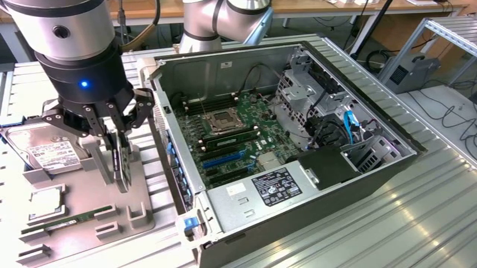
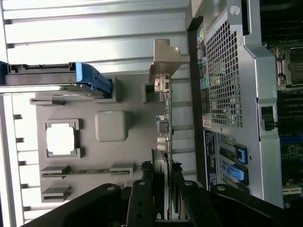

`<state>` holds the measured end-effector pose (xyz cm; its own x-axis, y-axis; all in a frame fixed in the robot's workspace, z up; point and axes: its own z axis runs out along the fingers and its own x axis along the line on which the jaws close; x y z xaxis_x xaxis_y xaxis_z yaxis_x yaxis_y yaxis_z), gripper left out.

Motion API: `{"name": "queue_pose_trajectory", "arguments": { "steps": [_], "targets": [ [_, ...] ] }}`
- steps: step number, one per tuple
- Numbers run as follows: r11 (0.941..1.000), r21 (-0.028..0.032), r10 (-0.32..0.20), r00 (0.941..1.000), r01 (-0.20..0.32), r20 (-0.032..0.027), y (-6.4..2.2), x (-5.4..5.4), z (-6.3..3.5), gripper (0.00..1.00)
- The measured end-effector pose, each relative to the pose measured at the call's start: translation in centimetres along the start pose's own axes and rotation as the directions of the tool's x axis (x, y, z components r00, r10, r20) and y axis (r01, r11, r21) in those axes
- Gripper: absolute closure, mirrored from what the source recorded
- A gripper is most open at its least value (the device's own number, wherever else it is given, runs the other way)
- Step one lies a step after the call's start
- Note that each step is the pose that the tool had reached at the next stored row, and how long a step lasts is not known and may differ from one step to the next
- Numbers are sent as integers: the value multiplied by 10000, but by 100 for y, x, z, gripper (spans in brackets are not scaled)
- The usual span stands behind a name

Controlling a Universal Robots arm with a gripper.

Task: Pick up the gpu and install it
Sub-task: 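Pick up the gpu and move the gpu toward the slot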

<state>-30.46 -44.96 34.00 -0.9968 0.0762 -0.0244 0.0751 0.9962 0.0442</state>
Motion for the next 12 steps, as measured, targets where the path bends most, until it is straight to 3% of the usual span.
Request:
{"name": "queue_pose_trajectory", "arguments": {
  "steps": [12],
  "targets": [
    [10000, -1, 0, 10000, 0, 1, 2, -1, -39, 74]
  ]
}}
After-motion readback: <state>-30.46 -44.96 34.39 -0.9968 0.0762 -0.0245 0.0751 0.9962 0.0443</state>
